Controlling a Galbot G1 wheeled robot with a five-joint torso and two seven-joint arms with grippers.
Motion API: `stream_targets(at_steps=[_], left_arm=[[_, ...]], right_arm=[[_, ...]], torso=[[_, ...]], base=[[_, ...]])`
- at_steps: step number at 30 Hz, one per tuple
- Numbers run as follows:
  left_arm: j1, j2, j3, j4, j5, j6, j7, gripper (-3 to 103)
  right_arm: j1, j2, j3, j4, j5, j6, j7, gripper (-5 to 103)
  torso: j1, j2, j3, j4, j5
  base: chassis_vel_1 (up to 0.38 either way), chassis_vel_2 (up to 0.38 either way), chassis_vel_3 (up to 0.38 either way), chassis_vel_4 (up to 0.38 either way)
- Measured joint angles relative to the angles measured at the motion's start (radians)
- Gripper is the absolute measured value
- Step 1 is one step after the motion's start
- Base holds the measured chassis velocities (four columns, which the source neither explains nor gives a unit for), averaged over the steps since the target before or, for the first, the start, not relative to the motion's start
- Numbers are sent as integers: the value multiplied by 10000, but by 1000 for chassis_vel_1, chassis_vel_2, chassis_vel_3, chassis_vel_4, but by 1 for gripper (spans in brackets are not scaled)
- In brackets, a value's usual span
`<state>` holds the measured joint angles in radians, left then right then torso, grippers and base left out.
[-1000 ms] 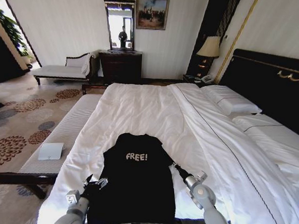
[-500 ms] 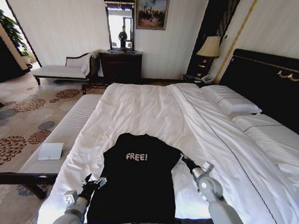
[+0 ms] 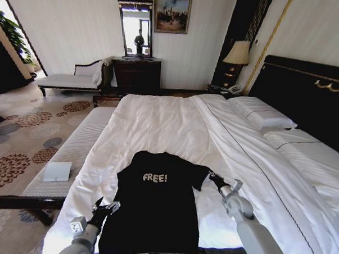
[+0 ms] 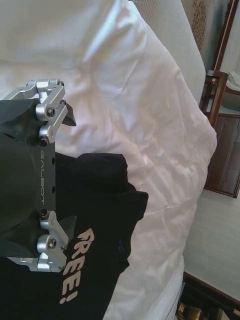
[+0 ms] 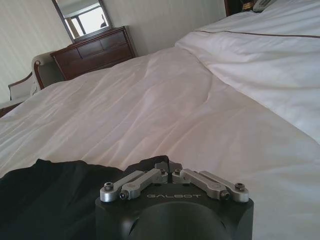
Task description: Fold the clothes on the bed.
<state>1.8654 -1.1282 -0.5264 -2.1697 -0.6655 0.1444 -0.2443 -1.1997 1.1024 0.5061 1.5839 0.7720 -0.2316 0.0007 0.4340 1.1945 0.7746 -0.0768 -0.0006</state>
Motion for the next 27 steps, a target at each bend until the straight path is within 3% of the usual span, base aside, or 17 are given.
stream_targets(at_steps=[4,6,8,15,16,18,21,27], left_arm=[[-57,44,42,-12,28,62,-77,100],[-118,59,61,21,25,94,-92,100],[-248,80,105,135,12,119,-104,100],[-588,238,204,238,-159,161,41,100],[-865,299,220,360,-281,189,26,100],[-1074,329,226,468,-396,212,-14,100],[-1803,427,238,856,-868,302,-190,100],[-2383,566,552,1227,-941,351,-217,100]], right_arm=[[146,-51,-75,-250,-29,13,-77,-3],[142,-15,-76,-317,-111,18,-99,2],[6,99,-51,-328,-224,43,-101,13],[-787,406,307,-121,-443,223,-60,34],[-1069,494,432,36,-516,290,-52,45],[-1255,557,498,167,-573,327,-48,45],[-1767,834,625,585,-891,444,-44,61],[-2144,1113,688,886,-1194,508,-34,78]], torso=[[0,-1,0,1,0],[-1,0,0,-1,-3],[0,0,0,1,-2],[0,0,0,0,-1],[-1,0,-1,0,-1],[-1,0,-2,-2,-2],[0,0,-1,-3,-4],[-1,0,-2,-2,-3]], base=[[0,0,0,0],[0,0,0,0],[0,0,0,0],[0,0,0,0],[0,0,0,0],[0,0,0,0],[0,0,0,0],[0,0,0,0]])
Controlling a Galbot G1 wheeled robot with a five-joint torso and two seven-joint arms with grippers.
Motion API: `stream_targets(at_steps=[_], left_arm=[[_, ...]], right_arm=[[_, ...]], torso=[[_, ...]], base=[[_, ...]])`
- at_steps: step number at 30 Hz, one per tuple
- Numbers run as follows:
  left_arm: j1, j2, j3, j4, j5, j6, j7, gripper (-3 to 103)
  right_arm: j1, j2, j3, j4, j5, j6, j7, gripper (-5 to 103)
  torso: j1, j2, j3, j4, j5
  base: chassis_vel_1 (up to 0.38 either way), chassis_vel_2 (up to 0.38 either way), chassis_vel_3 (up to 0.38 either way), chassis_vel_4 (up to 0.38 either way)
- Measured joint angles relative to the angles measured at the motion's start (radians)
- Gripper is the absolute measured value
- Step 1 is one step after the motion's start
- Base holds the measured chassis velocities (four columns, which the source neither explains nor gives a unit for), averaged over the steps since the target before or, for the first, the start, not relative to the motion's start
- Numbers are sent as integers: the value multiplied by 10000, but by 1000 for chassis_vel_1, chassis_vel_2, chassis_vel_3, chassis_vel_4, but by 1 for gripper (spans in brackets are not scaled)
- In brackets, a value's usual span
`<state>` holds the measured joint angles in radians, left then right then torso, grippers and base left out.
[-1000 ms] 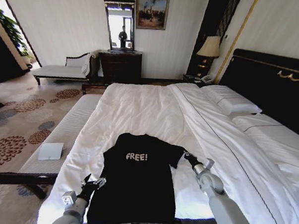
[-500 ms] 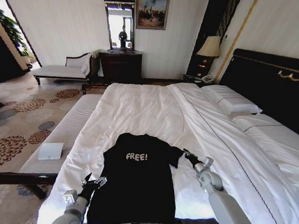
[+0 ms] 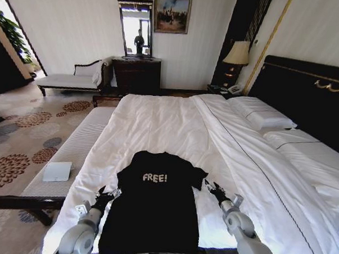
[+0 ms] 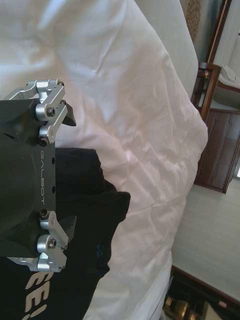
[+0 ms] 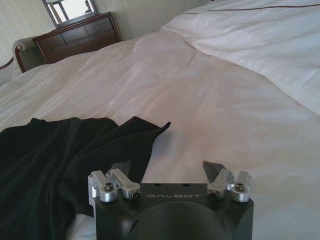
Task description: Fold the clothes on the bed.
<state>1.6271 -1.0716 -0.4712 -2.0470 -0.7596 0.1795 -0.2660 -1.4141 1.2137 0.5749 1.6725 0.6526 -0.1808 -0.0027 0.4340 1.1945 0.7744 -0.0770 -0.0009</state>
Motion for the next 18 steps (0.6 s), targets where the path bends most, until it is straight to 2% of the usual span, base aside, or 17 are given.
stream_targets(at_steps=[2,3,4,5,6,7,10,11,15,18], left_arm=[[-101,133,446,79,1039,-1,17,100],[-79,186,603,129,1689,-32,54,100],[-24,241,756,199,2427,-116,122,100],[155,343,1004,340,3810,-378,332,100],[155,343,1004,340,3810,-378,332,100],[299,389,1110,419,4498,-566,468,101],[755,455,1159,709,5857,-1108,695,99],[755,455,1159,709,5857,-1108,695,99],[753,334,1024,1223,6780,-1681,713,99],[525,224,1119,1464,7002,-1899,717,99]], right_arm=[[-79,105,22,36,-112,13,20,89],[-85,133,31,44,-119,15,31,89],[-88,151,34,46,-120,15,38,94],[-94,186,38,52,-121,15,51,97],[-94,186,38,52,-121,15,51,97],[-100,206,39,60,-121,15,54,99],[-165,253,47,73,-121,14,53,100],[-165,253,47,73,-121,14,53,100],[-240,254,55,-8,-132,34,2,100],[-234,253,44,-25,-134,37,-8,100]], torso=[[0,0,0,0,0],[0,0,0,-1,1],[0,0,0,0,0],[0,0,1,3,0],[0,0,1,3,0],[0,0,1,3,1],[0,0,1,4,2],[0,0,1,4,2],[-1,0,1,3,1],[0,0,1,1,1]], base=[[0,0,0,0],[0,0,0,0],[0,0,0,0],[0,0,0,0],[0,0,0,0],[0,0,0,0],[0,0,0,0],[0,0,0,0],[0,0,0,0],[0,0,0,0]])
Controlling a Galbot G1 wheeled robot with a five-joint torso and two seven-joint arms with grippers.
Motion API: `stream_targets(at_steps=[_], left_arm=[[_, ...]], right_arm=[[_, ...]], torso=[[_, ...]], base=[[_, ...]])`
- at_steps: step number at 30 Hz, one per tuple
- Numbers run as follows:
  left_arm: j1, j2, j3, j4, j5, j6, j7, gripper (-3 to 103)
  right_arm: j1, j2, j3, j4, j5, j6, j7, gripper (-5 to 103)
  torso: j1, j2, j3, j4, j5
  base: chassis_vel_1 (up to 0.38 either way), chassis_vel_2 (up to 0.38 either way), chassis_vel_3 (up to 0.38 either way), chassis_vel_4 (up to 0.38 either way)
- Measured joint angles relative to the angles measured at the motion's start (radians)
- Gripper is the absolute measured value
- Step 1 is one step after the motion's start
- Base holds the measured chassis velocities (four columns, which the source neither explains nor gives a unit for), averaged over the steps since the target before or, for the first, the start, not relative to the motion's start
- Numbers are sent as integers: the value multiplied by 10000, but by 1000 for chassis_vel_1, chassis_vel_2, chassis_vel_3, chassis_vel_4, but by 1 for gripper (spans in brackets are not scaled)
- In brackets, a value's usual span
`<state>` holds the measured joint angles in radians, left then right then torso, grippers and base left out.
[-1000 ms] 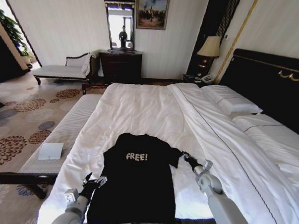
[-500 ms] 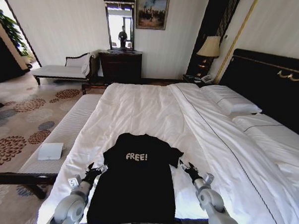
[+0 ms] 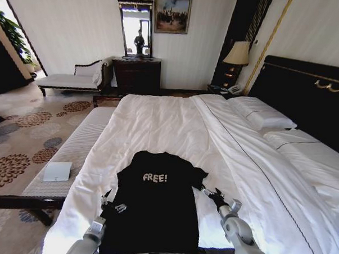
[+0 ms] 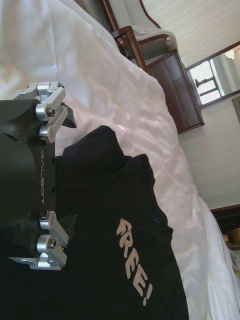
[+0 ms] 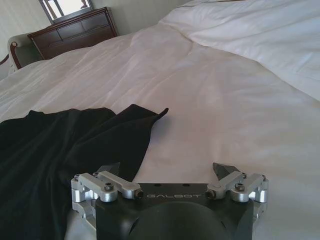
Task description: Fold the clothes on the bed.
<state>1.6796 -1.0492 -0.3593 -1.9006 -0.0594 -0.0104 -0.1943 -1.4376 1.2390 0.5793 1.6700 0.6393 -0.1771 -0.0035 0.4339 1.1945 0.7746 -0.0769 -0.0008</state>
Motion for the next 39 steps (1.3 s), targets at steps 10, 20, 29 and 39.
stream_targets(at_steps=[10,20,29,39], left_arm=[[-849,-75,208,1097,96,-316,-4,98],[-1386,-44,475,1745,236,-341,-41,98],[-1477,-105,386,1902,-17,-292,-279,98],[-1946,-278,239,1925,-581,-222,-562,99]], right_arm=[[-9,-62,68,70,70,-2,-4,100],[-19,-77,107,157,197,-18,-5,100],[-29,-148,169,227,323,-19,-5,100],[-123,-256,172,441,342,-20,-9,100]], torso=[[0,0,0,0,0],[1,0,0,0,0],[0,0,0,1,0],[1,0,0,0,1]], base=[[0,0,0,0],[0,0,0,0],[0,0,0,0],[0,0,0,0]])
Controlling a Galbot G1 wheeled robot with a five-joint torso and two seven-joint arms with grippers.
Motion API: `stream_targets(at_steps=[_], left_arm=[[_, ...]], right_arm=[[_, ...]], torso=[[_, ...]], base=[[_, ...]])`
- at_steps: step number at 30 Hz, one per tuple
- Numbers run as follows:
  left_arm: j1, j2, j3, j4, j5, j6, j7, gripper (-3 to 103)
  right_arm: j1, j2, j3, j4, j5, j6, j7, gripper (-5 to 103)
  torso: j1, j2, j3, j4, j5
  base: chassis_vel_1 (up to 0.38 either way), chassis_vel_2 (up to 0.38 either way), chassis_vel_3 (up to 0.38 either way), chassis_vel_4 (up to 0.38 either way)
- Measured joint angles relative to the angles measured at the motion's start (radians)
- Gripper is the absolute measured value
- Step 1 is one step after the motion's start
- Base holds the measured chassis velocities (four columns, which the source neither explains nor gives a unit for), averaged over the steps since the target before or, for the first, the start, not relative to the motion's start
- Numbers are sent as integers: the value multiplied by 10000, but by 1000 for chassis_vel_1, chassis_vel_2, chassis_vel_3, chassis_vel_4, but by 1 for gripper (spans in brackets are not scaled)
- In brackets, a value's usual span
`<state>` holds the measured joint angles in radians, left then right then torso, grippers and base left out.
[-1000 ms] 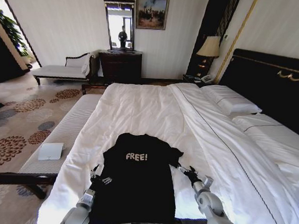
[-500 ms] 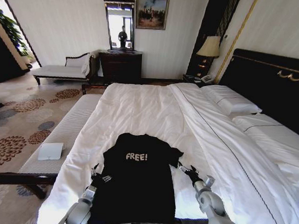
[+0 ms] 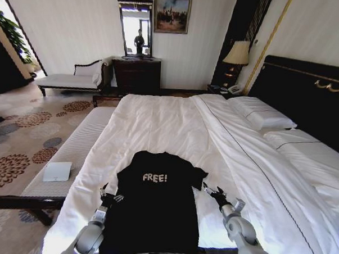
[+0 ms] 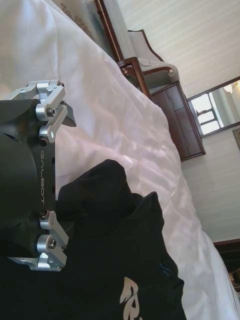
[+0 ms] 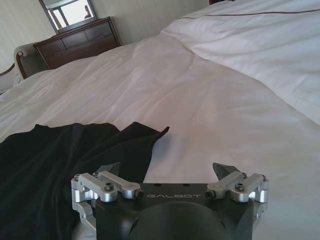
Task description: Fold the clothes on the bed.
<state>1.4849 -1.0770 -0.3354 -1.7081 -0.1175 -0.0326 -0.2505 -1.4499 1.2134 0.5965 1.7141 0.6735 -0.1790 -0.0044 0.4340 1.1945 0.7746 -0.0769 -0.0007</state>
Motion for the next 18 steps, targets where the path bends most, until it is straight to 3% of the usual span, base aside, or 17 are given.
stream_targets(at_steps=[6,10,14,17,18], left_arm=[[108,13,12,-116,69,-21,8,102],[116,-126,8,-14,149,-45,42,97],[92,-179,20,9,278,-133,59,89],[87,-175,58,-18,381,-290,72,72],[87,-175,58,-18,381,-290,72,72]], right_arm=[[29,-23,18,90,69,-23,9,100],[1,-101,55,130,152,-29,22,100],[-19,-144,94,211,216,-40,41,100],[-29,-147,126,279,240,-51,68,100],[-29,-147,126,279,240,-51,68,100]], torso=[[0,0,0,1,0],[0,0,0,1,-1],[-1,0,0,1,0],[0,0,0,1,0],[0,0,0,1,0]], base=[[0,0,0,0],[0,0,0,0],[0,0,0,0],[0,0,0,0],[0,0,0,0]])
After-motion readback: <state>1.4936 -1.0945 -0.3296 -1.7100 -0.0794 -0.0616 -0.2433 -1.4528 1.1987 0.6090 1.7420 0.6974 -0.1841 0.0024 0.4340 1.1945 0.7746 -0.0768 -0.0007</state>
